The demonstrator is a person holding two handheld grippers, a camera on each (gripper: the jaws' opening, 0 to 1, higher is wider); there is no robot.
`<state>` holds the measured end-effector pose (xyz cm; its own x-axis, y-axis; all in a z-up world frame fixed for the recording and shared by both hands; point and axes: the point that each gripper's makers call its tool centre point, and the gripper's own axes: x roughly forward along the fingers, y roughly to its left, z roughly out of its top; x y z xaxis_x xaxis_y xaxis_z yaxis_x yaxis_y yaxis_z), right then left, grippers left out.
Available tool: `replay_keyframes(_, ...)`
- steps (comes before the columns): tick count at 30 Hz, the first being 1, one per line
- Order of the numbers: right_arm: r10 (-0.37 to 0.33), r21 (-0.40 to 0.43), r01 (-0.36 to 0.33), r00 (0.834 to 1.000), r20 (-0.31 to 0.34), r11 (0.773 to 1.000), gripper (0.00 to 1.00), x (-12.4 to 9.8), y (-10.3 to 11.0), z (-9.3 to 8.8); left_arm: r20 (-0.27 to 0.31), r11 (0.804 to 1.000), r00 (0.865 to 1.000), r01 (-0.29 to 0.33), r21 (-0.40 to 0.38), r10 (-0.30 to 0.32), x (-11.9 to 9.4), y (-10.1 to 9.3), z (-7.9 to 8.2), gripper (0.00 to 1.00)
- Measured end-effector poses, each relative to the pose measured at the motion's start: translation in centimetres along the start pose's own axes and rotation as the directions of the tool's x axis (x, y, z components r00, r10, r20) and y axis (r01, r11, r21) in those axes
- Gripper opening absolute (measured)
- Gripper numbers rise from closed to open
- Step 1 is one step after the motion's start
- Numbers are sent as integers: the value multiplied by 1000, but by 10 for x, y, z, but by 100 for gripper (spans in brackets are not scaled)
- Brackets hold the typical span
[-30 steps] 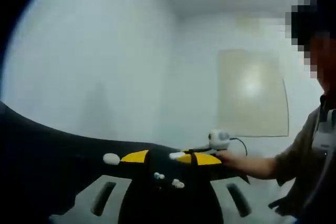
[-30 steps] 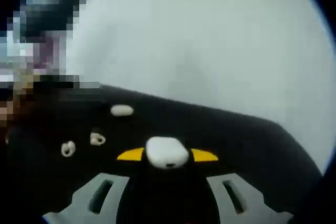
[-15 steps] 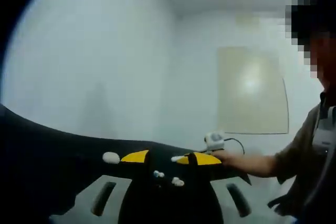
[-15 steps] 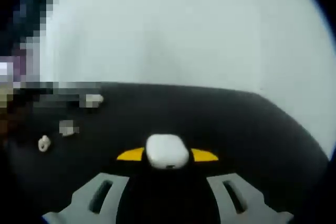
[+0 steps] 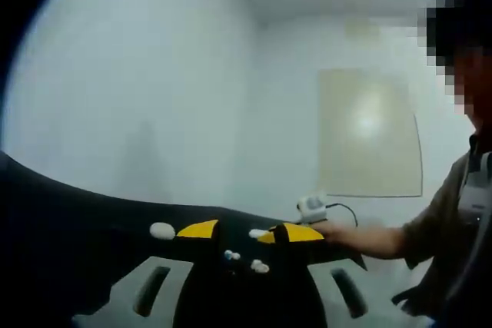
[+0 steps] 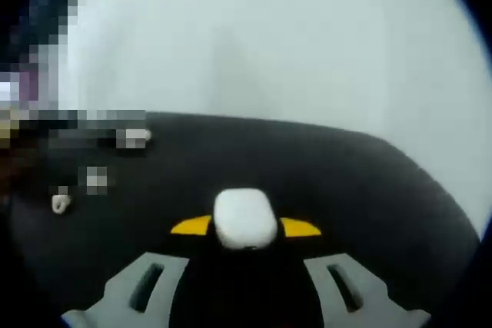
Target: Pick up three earphones and place each one into its charging case using tactile feedback, ensure that each earphone is properly inserted and securely positioned inside the case.
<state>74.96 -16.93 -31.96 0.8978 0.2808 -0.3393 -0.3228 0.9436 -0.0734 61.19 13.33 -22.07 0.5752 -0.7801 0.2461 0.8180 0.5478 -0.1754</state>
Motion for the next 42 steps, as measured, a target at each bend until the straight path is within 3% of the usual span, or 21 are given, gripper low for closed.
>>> replay_keyframes(2, -20, -17, 20, 999, 34, 1000, 46, -2, 0, 7, 2, 1000, 1000, 1, -2, -1, 0, 0, 1, 29)
replay_keyframes(4, -41, -58, 48, 992, 120, 997, 53, -6, 0, 25, -1, 1000, 1000, 2, 0, -2, 0, 0, 0, 28)
replay_keyframes(7, -13, -38, 22, 972, 236, 999, 53, -14, 15, 58, -2, 1000, 1000, 3, 4, -3, 0, -1, 0, 28)
replay_keyframes(17, 175, -149, -142, 955, 241, 979, 52, 19, 95, 111, -14, 1000, 1000, -11, 20, 12, 0, 0, -2, 27)
replay_keyframes(20, 243, -150, -214, 946, 215, 965, 52, 30, 120, 113, -36, 998, 998, -53, 17, 53, 0, 7, -6, 27)
replay_keyframes(21, 265, -136, -241, 942, 205, 961, 52, 34, 127, 112, -75, 993, 990, -118, -4, 118, -1, 19, -13, 27)
replay_keyframes(23, 292, -125, -272, 937, 193, 954, 52, 43, 139, 112, -71, 979, 978, -198, -43, 195, -2, 35, -12, 28)
replay_keyframes(25, 307, -121, -289, 935, 180, 950, 52, 53, 145, 110, -60, 960, 961, -274, -51, 271, -7, 50, -10, 30)
replay_keyframes(28, 341, -110, -327, 925, 164, 939, 51, 60, 153, 107, -82, 923, 919, -384, 31, 385, -15, 68, -14, 32)
replay_keyframes(31, 361, -94, -350, 917, 167, 932, 49, 65, 157, 104, -66, 924, 921, -383, 21, 383, -12, 67, -12, 40)
replay_keyframes(33, 374, -97, -363, 914, 156, 927, 49, 69, 161, 101, -66, 916, 913, -401, 32, 402, -13, 69, -12, 44)
replay_keyframes(36, 408, -111, -396, 903, 135, 912, 49, 75, 168, 98, -60, 893, 894, -435, 112, 443, -15, 73, -11, 47)
replay_keyframes(42, 475, -105, -466, 874, 100, 879, 49, 92, 181, 96, -68, 887, 897, -416, 200, 436, -11, 63, -14, 51)
